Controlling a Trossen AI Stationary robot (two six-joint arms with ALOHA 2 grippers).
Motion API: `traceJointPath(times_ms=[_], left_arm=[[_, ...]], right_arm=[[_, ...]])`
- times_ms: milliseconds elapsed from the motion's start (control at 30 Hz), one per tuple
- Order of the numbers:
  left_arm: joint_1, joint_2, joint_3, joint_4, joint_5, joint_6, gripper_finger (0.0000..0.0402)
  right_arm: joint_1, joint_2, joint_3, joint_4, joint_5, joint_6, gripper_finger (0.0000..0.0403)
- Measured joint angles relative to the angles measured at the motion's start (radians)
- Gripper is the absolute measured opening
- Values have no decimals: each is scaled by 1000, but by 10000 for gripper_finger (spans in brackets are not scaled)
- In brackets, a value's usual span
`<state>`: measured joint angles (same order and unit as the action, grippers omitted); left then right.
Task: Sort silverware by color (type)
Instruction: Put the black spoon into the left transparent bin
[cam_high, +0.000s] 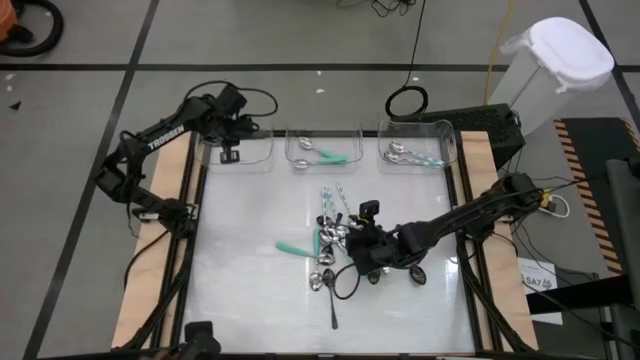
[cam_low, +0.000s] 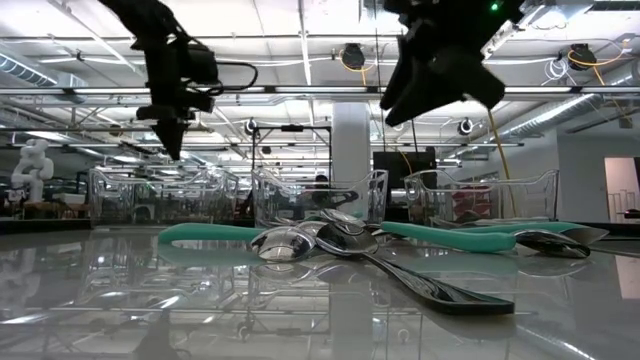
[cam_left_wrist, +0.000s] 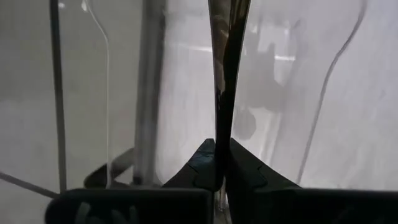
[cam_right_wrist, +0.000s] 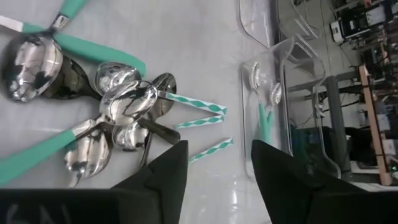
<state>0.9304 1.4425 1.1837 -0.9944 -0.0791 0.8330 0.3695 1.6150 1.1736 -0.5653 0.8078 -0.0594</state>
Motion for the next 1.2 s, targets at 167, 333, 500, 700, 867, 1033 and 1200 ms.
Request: traceJointPath(times_ms=[167, 333, 500, 700, 867, 1033, 1200], left_arm=[[-11, 0, -66, 40, -5, 68, 13], [-7, 7, -90, 105, -32, 45, 13], [-9, 72, -89, 118, -33, 13, 13], [-17, 155, -89, 133, -65, -64, 13], [-14, 205, -89, 144, -72, -104, 13], [-15, 244, -89, 140, -86, -158, 21], [-14, 250, -89, 141, -99, -162, 48]], right_arm=[[6, -67, 0, -5, 3, 22, 171], [17, -107, 0, -14, 2, 51, 171], [43, -108, 0, -16, 2, 51, 171], [55, -109, 0, -16, 3, 52, 171], [56, -109, 0, -16, 3, 50, 171], [56, -108, 0, -17, 3, 48, 171], [56, -108, 0, -17, 3, 48, 171]])
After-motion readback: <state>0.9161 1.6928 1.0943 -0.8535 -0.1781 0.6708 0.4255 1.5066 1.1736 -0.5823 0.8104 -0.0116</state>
